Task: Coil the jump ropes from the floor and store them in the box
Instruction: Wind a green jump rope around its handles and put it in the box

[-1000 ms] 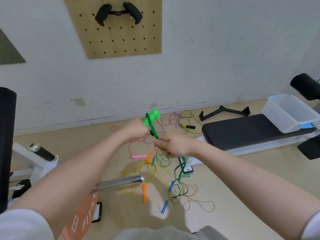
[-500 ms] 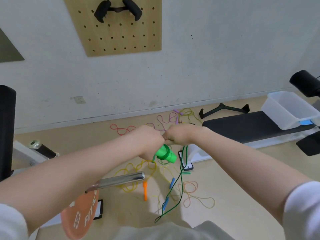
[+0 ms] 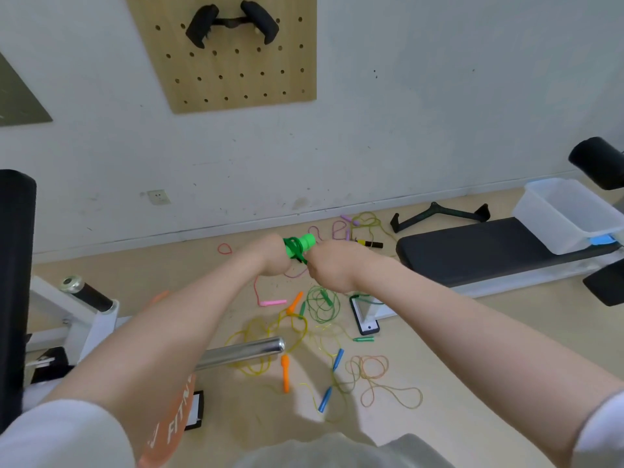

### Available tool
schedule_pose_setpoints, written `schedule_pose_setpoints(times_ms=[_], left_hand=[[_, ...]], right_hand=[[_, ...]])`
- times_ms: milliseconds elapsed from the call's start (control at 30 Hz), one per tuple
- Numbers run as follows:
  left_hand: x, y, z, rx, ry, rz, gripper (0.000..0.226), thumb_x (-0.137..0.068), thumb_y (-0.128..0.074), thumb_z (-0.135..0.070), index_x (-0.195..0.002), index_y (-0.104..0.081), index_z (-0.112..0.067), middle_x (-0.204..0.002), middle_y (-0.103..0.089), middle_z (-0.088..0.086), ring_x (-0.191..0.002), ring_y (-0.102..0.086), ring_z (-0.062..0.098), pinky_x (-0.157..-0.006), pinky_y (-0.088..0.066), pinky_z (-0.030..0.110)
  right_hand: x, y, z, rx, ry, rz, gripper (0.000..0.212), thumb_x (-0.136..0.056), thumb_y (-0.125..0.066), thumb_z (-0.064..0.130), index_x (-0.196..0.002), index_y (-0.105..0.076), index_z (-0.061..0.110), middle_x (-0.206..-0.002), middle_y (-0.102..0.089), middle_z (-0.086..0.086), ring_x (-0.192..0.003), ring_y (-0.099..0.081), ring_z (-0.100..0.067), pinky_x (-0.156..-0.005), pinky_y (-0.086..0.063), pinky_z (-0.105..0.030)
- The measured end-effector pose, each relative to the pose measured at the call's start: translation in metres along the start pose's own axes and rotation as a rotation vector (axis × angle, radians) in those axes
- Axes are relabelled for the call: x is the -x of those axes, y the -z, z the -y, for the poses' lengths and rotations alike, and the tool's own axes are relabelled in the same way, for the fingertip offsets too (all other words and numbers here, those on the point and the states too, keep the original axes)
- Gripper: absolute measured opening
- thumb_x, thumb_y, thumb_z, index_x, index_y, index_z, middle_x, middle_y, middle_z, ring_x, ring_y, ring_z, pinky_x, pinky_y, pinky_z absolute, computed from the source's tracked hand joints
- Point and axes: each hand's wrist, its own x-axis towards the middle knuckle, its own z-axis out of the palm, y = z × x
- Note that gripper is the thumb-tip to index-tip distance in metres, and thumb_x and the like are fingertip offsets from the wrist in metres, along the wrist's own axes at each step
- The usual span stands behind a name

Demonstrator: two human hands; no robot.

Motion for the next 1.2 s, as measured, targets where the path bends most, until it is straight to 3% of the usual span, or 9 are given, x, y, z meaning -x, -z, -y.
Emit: schedule_pose_setpoints(times_ms=[167,333,467,567,633,733,967,1100,1200], left_hand=[[0.002,0.012,-0.002,0.634,0.041,0.107,0.021,-0.077,-0.050,0.001,-0.066,-0.041,-0.014,-0.052,-0.035,0.003,-0.040,-0.027,0.014,-0.040,-0.019,0.016],[0.025,0.029,-0.014,0.792,-0.276,0.262,0.013,-0.062,-0.051,-0.005,-0.071,-0.046,-0.012,-0.051,-0.036,0.000,-0.040,-0.028,0.009,-0.042,-0.021,0.018],[0.037,0.033,-0.025,0.290,-0.485,0.211,0.015,-0.070,-0.058,-0.003,-0.069,-0.048,-0.014,-0.055,-0.042,-0.002,-0.046,-0.037,0.012,-0.042,-0.025,0.023],[0.043,0.031,-0.034,-0.148,-0.476,0.114,0.010,-0.078,-0.055,-0.009,-0.086,-0.058,-0.005,-0.072,-0.052,0.009,-0.066,-0.050,0.026,-0.048,-0.031,0.027],[0.050,0.030,-0.039,-0.378,-0.476,0.059,0.013,-0.082,-0.053,-0.012,-0.092,-0.057,-0.006,-0.081,-0.054,0.010,-0.079,-0.058,0.031,-0.055,-0.036,0.027],[0.055,0.026,-0.044,-0.602,-0.441,0.013,0.014,-0.088,-0.053,-0.020,-0.095,-0.059,-0.010,-0.089,-0.055,0.010,-0.087,-0.062,0.030,-0.060,-0.040,0.030],[0.040,0.002,-0.031,-0.707,-0.351,0.235,0.025,-0.088,-0.047,-0.014,-0.105,-0.062,-0.004,-0.087,-0.059,0.008,-0.072,-0.052,0.022,-0.045,-0.034,0.026],[0.021,-0.015,-0.012,-0.295,-0.209,0.150,0.014,-0.082,-0.054,-0.009,-0.092,-0.053,0.001,-0.073,-0.048,0.008,-0.078,-0.059,0.028,-0.055,-0.045,0.033],[0.007,-0.013,-0.002,0.105,-0.085,0.132,0.039,-0.077,-0.059,-0.009,-0.110,-0.039,-0.002,-0.076,-0.052,0.006,-0.071,-0.054,0.024,-0.047,-0.036,0.029]], right_hand=[[0.003,-0.010,-0.022,-0.534,0.022,-0.059,0.034,-0.099,-0.036,0.013,-0.065,-0.041,0.019,-0.063,-0.042,0.001,-0.067,-0.044,-0.021,-0.051,-0.030,-0.018],[0.013,-0.038,-0.030,-0.968,0.038,-0.023,0.035,-0.102,-0.031,0.018,-0.070,-0.044,0.017,-0.057,-0.036,0.001,-0.048,-0.032,-0.011,-0.046,-0.030,-0.015],[0.013,-0.042,-0.039,-0.613,0.066,0.039,0.033,-0.100,-0.037,0.013,-0.067,-0.043,0.017,-0.062,-0.040,0.006,-0.055,-0.038,-0.005,-0.054,-0.031,-0.011],[0.007,-0.023,-0.051,-0.326,0.059,0.084,0.028,-0.093,-0.045,0.004,-0.069,-0.047,0.019,-0.072,-0.055,0.000,-0.073,-0.046,-0.018,-0.060,-0.032,-0.026],[0.001,-0.008,-0.051,-0.136,0.073,0.077,0.015,-0.096,-0.045,0.016,-0.091,-0.056,0.008,-0.093,-0.063,-0.017,-0.085,-0.054,-0.028,-0.065,-0.034,-0.030],[-0.005,0.008,-0.042,0.119,0.090,0.031,0.037,-0.099,-0.035,0.035,-0.110,-0.055,0.005,-0.108,-0.060,-0.019,-0.102,-0.057,-0.032,-0.080,-0.046,-0.038],[-0.002,0.021,-0.014,0.239,0.097,-0.103,0.030,-0.090,-0.040,0.025,-0.098,-0.061,0.006,-0.107,-0.061,-0.017,-0.102,-0.058,-0.034,-0.080,-0.045,-0.033],[-0.001,0.019,-0.002,0.157,0.103,-0.115,0.033,-0.093,-0.037,0.023,-0.103,-0.062,0.004,-0.113,-0.060,-0.019,-0.105,-0.057,-0.034,-0.075,-0.041,-0.032],[0.000,0.004,0.000,0.059,0.101,-0.045,0.027,-0.096,-0.036,0.018,-0.099,-0.057,0.002,-0.110,-0.061,-0.021,-0.100,-0.058,-0.034,-0.067,-0.035,-0.029]])
